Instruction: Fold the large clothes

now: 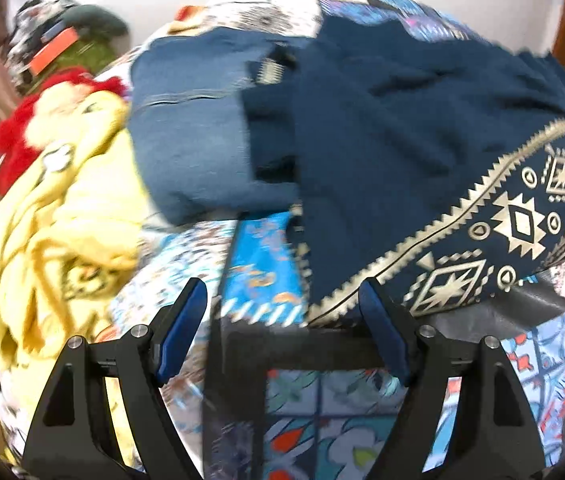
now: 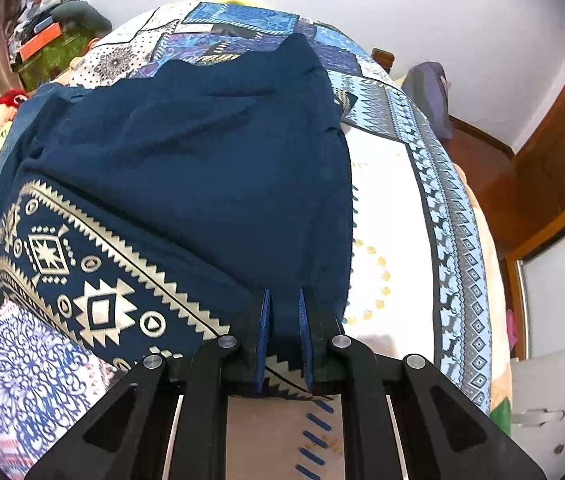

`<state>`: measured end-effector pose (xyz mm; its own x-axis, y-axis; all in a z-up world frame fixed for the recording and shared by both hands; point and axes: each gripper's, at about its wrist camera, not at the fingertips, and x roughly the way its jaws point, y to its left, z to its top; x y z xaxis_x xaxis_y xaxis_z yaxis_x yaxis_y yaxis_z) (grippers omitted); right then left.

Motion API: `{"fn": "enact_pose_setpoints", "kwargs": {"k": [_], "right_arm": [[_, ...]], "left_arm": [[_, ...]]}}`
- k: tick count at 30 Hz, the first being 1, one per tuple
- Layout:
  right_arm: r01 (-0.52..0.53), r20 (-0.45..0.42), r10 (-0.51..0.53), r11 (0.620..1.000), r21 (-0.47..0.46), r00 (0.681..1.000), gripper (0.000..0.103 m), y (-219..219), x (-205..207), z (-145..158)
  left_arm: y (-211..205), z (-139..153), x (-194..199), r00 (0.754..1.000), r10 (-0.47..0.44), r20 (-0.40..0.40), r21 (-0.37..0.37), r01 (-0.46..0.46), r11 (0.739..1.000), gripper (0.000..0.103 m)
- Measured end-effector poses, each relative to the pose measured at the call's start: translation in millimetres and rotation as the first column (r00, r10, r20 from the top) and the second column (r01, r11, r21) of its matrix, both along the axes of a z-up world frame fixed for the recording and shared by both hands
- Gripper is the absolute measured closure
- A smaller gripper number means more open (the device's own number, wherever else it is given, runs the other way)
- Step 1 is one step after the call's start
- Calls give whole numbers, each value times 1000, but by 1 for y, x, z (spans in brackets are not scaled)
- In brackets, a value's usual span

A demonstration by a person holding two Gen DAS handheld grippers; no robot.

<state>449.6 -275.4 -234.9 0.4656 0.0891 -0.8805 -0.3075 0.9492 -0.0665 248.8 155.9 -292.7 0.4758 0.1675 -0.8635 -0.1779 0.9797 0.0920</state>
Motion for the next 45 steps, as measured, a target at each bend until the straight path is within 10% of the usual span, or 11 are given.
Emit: {"fn": "enact_pose_setpoints", "kwargs": {"k": [8, 15, 22, 23, 24, 25, 32, 38, 45], "right_arm": [[0, 25, 1, 999, -49, 1000, 94, 4, -11, 3], [41, 25, -40, 998, -49, 999, 94, -4, -20, 6], [48, 29, -47, 998, -46, 998, 94, -19, -30, 10], [67, 36, -65, 995, -78, 997, 89, -22, -29, 9], [92, 46, -87, 990, -105, 995, 44, -27, -30, 9], [128, 63, -121, 983, -134, 991, 2, -34, -31, 9], [212, -11, -212, 973, 94, 977, 1, -80, -36, 27], [118, -24, -116, 968, 223, 993, 1, -33, -21, 52], [-66, 1, 68, 958, 281, 998, 1, 57, -4, 63]], "left_arm": [[23, 18, -31, 997, 78, 13, -319, -70, 945, 25], [6, -4, -26, 996, 82, -47, -657, -93, 748, 25], [0, -26, 7, 991, 114, -77, -791, -130, 598, 25], [1, -28, 13, 988, 135, -79, -800, -143, 582, 25], [1, -29, 17, 985, 153, -77, -802, -152, 577, 25], [2, -29, 21, 983, 169, -69, -804, -155, 574, 25], [-3, -34, 56, 968, 248, -50, -777, -194, 598, 41], [-21, -7, 67, 964, 263, 37, -636, -180, 751, 90], [-1, 42, 37, 953, 245, 177, -539, -114, 834, 97]]}}
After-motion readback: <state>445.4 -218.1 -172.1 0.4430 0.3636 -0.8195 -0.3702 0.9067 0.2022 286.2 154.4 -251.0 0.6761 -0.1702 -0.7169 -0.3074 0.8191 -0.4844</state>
